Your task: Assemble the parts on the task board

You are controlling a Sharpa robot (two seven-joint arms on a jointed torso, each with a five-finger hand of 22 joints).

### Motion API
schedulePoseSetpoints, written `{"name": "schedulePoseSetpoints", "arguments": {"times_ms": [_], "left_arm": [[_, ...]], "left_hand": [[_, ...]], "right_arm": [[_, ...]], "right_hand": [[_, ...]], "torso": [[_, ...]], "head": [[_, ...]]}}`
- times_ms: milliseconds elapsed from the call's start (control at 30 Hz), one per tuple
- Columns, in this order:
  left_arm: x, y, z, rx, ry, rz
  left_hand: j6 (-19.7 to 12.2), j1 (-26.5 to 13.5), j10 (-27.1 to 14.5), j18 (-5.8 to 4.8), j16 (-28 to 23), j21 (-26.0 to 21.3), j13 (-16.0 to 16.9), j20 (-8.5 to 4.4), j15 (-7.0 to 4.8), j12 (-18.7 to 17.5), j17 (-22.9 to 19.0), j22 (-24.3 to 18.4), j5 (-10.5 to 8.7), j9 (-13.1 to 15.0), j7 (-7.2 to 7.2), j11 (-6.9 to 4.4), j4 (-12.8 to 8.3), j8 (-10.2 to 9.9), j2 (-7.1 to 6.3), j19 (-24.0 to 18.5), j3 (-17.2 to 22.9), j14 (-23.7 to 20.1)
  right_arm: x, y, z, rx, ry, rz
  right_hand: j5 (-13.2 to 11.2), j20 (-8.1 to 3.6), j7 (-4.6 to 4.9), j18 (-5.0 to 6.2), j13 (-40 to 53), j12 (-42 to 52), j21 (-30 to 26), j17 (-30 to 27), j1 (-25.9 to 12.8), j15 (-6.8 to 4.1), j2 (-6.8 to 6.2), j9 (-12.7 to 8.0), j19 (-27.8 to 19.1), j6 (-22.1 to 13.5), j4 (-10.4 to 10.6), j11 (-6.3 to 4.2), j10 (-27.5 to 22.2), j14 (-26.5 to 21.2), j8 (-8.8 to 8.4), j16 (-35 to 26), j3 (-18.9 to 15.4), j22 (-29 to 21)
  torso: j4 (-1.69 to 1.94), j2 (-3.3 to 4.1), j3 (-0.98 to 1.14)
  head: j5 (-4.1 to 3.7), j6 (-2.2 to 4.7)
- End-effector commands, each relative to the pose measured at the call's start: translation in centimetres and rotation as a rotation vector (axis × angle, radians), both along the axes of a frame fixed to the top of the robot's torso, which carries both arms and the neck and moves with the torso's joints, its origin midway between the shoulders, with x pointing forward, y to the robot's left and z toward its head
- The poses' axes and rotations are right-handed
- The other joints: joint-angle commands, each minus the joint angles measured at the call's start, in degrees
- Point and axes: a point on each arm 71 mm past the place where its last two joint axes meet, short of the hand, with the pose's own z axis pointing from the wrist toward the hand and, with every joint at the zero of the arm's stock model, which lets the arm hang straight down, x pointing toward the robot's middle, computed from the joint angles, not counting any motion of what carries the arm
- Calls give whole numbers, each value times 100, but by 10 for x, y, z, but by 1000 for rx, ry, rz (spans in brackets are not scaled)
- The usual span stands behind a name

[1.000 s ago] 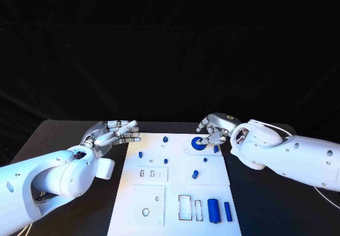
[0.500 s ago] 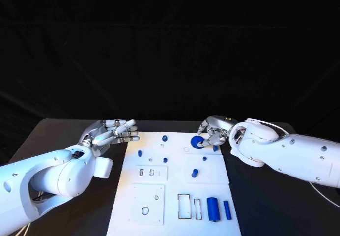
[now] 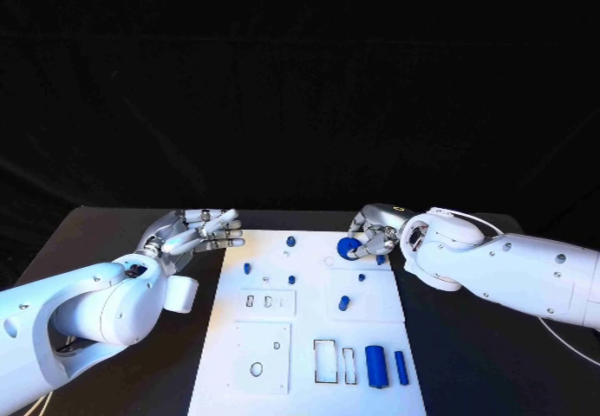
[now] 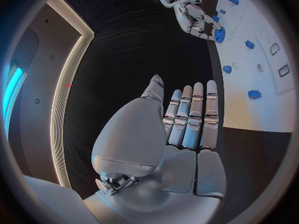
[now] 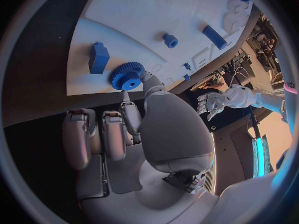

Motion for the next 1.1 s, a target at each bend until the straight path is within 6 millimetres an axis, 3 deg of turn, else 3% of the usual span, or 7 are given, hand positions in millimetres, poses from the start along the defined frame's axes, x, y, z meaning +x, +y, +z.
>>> {"name": "schedulePoseSetpoints", "arguments": {"times_ms": [33, 900, 1100], "left_arm": [[-1, -3, 2, -12, -6, -23], [-1, -2, 2, -10, -4, -20], [-1, -2, 2, -10, -3, -22]], "left_hand": [[9, -2, -15, 73, -31, -30, -6, 18, 43, -38, 5, -8, -16, -9, 34, 44, -18, -27, 31, 2, -2, 3], [10, 13, -14, 74, -41, -35, -6, 20, 44, -48, 6, -13, -16, -9, 36, 46, -26, -34, 47, 1, 3, 4], [11, 23, -12, 74, -45, -37, -6, 21, 44, -52, 7, -16, -17, -9, 35, 46, -30, -38, 57, 2, 7, 5]], "right_arm": [[1, 1, -3, -26, 12, 1], [1, -2, -6, -49, 18, 5], [-2, 2, -5, -67, -24, 18]], "right_hand": [[36, 37, -16, -55, 26, 40, 27, 967, 61, 45, 1, 12, 39, -11, 36, 11, 57, 477, 47, 39, -10, 746], [150, 18, -70, -84, 347, 333, 102, 1067, 270, 14, 105, 73, 119, 217, 43, -34, 245, 497, 225, 80, 21, 871], [-36, -14, -124, -96, 422, 398, 134, 1097, 313, -24, 125, 103, 154, 380, 64, -80, 295, 504, 287, 92, 40, 924]], "torso": [[7, 1, 1], [19, 9, -8], [20, 8, -7]], "head": [[-2, -12], [-16, -46], [-22, -45]]}}
